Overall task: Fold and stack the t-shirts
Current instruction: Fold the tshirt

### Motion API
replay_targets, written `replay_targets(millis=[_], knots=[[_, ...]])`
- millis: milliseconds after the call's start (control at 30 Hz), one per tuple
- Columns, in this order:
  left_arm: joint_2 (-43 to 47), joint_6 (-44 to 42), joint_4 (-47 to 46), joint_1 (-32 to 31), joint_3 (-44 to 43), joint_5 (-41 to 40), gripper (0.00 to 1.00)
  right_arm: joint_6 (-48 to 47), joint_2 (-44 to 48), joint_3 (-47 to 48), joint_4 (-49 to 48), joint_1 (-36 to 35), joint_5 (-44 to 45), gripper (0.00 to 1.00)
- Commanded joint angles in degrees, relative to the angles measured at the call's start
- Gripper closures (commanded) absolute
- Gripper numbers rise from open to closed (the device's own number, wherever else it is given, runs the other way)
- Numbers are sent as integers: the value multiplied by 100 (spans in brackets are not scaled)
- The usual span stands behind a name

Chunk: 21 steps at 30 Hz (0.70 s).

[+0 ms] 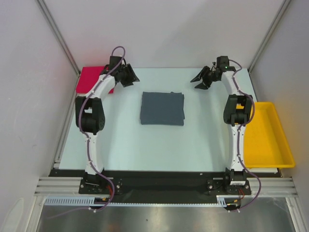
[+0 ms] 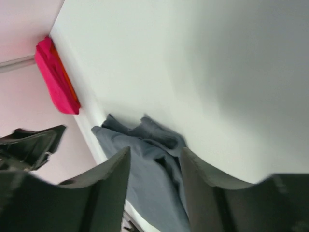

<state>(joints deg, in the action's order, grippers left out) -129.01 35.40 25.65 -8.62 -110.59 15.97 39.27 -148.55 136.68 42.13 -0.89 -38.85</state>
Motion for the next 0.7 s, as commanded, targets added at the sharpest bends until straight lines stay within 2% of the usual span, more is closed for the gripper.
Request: replay_targets(millis=[0, 67, 100, 200, 267, 333, 367, 400, 433, 467, 500, 667], knots=[[709, -1367, 467, 54, -17, -770, 46, -902, 632, -111, 921, 45, 193, 45], [1147, -1544, 257, 54, 525, -447, 40, -1123, 1414, -1008, 281, 1, 72, 41], [1307, -1562, 161, 54, 738, -149, 42, -1158, 1634, -1943, 9, -52, -25, 41], [1887, -1484, -524, -121, 1722, 801, 43, -1219, 2207, -3073, -880, -254, -377, 45], [2081, -1239, -1121, -306, 2406, 1222, 46, -1194, 2461, -3445, -1179, -429, -526, 49], [2170, -975, -1770, -420, 2760, 1487, 49, -1001, 2568, -3866, -1861, -544, -719, 62], [2152, -817, -1983, -464, 2988, 1723, 49, -861, 2603, -3973, -2127, -614, -799, 64], [2100, -502, -2228, -534, 3077, 1882, 50, -372, 2603, -4131, -2452, -658, -913, 65], [1951, -342, -2718, -561, 3156, 1980, 50, -89, 2577, -4384, -3247, -667, -1096, 66], [1863, -193, -2906, -588, 3235, 2041, 50, 184, 2490, -4474, -3612, -711, -1194, 67], [1740, 79, -3064, -614, 3254, 2112, 52, 752, 2271, -4518, -4372, -729, -1404, 69], [916, 529, -4146, -606, 2992, 2305, 53, 1776, 1506, -4414, -5863, -764, -1494, 70]])
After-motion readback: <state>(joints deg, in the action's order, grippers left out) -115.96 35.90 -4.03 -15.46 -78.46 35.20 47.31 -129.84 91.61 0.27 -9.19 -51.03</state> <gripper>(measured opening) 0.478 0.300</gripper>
